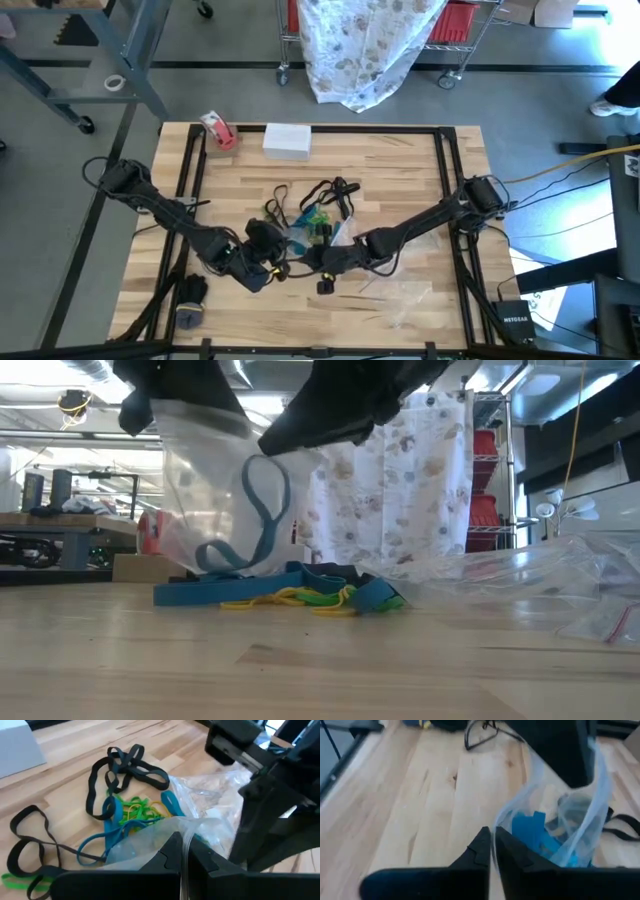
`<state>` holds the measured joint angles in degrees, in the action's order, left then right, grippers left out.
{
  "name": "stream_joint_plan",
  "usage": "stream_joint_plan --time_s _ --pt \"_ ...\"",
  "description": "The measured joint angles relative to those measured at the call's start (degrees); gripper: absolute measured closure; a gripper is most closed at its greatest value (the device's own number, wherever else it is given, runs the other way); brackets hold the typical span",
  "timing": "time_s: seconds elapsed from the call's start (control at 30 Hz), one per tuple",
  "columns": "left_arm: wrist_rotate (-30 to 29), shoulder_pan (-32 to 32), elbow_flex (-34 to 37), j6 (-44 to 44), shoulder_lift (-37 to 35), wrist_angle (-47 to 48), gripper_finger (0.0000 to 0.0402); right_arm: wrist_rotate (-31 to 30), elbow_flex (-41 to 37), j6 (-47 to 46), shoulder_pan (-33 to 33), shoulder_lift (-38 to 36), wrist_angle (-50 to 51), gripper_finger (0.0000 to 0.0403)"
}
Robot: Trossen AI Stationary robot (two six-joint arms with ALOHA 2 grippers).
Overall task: Sort rubber bands
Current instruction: Put the blue rubber band into the transparent zip bag
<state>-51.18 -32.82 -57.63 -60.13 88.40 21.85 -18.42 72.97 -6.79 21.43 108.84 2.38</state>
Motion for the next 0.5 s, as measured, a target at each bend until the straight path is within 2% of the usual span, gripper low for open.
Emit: stream_joint_plan --time_s 0.23,0.33,0.5 --pt "-0.35 0.32 0.00 -4.38 0.00 -0.07 0.0401 2.43 3.72 7.17 0.36 -2.08 5.51 0.0279" --pt "-0.44 0.60 0.00 -4.44 0.00 -0.73 0.0401 2.12 3.98 7.10 0.34 -2.08 4.30 0.0263" --pt "-0.46 0.63 0.00 -4.44 0.00 -2.32 0.0401 -3.54 4.12 4.91 -0.90 -0.19 3.25 0.0259"
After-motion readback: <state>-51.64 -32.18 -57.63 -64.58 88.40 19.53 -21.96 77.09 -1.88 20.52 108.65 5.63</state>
